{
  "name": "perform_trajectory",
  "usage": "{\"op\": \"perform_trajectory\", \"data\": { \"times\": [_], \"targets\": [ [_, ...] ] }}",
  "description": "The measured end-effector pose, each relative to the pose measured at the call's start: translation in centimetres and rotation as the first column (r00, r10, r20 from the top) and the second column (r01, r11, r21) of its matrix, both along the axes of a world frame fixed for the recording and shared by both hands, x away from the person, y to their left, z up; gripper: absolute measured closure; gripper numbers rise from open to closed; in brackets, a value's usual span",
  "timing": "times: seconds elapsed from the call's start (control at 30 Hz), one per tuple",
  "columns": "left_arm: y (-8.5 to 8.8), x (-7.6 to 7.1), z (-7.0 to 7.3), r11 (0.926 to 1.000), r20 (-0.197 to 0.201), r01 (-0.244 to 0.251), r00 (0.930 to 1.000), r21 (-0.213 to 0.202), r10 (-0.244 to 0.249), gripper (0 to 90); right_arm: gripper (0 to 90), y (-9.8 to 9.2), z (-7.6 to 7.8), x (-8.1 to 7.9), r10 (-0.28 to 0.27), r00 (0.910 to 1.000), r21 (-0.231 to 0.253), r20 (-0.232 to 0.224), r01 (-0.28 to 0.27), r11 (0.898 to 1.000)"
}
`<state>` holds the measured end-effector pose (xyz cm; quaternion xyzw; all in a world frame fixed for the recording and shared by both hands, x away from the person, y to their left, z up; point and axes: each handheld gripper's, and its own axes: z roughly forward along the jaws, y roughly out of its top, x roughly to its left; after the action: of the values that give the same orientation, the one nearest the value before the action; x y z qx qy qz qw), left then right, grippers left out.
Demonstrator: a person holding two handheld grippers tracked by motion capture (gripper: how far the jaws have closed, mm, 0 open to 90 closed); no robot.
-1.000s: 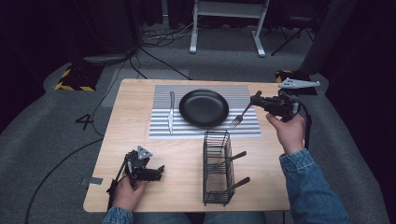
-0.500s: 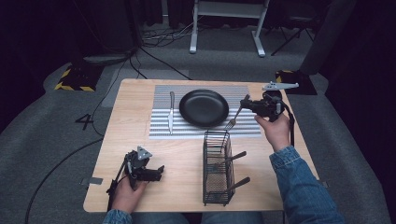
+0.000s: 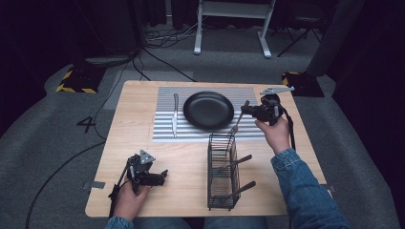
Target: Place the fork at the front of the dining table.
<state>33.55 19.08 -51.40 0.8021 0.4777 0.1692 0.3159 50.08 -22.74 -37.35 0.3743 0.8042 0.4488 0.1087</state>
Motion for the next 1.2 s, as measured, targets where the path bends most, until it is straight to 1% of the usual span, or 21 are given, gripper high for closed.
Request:
{"op": "perform_trajectory", "data": {
  "times": [0.17,0.57,0.77,0.8,0.87,0.93,1.03,1.07,1.1,1.2],
  "targets": [
    [0.0,0.0,0.0,1.0000,0.002,0.000,1.0000,0.000,0.000,3.3,86.2,0.2,-0.3,0.3,-0.001,0.9999,-0.003,-0.015,0.001,1.000],
    [0.0,0.0,0.0,1.0000,0.001,0.000,1.0000,0.000,0.000,3.3,86.2,-0.1,-1.0,1.2,-0.025,0.9987,-0.014,-0.045,0.024,1.000],
    [0.0,0.0,0.0,1.0000,0.001,0.000,1.0000,-0.001,0.000,3.3,85.8,-0.1,-1.1,1.5,-0.030,0.9984,-0.013,-0.048,0.029,0.999],
    [0.0,0.0,0.0,1.0000,0.001,0.000,1.0000,0.000,0.000,3.3,84.9,-0.1,-1.1,1.6,-0.034,0.9981,-0.013,-0.051,0.034,0.999],
    [0.0,0.0,0.0,1.0000,0.001,0.000,1.0000,0.000,0.000,3.3,79.3,-0.1,-1.1,1.7,-0.042,0.9979,-0.021,-0.050,0.041,0.999],
    [0.0,0.0,0.0,1.0000,0.000,-0.001,1.0000,-0.001,0.001,3.3,76.5,-0.1,-1.1,1.8,-0.049,0.9977,-0.027,-0.047,0.048,0.998],
    [0.0,0.0,0.0,1.0000,0.001,0.000,1.0000,0.000,0.000,3.3,69.0,-0.2,-1.2,1.9,-0.060,0.9973,-0.023,-0.042,0.059,0.998],
    [0.0,0.0,0.0,1.0000,0.001,0.000,1.0000,0.000,0.000,3.3,69.0,-0.2,-1.2,1.9,-0.060,0.9973,-0.023,-0.042,0.059,0.998],
    [0.0,0.0,0.0,1.0000,0.001,0.000,1.0000,0.000,0.000,3.3,64.1,-0.4,-1.4,2.0,-0.074,0.9960,-0.018,-0.049,0.074,0.997],
    [0.0,0.0,0.0,1.0000,0.001,0.000,1.0000,0.000,0.000,3.3,60.6,-0.7,-1.8,2.1,-0.096,0.9941,-0.029,-0.051,0.095,0.995]
  ]
}}
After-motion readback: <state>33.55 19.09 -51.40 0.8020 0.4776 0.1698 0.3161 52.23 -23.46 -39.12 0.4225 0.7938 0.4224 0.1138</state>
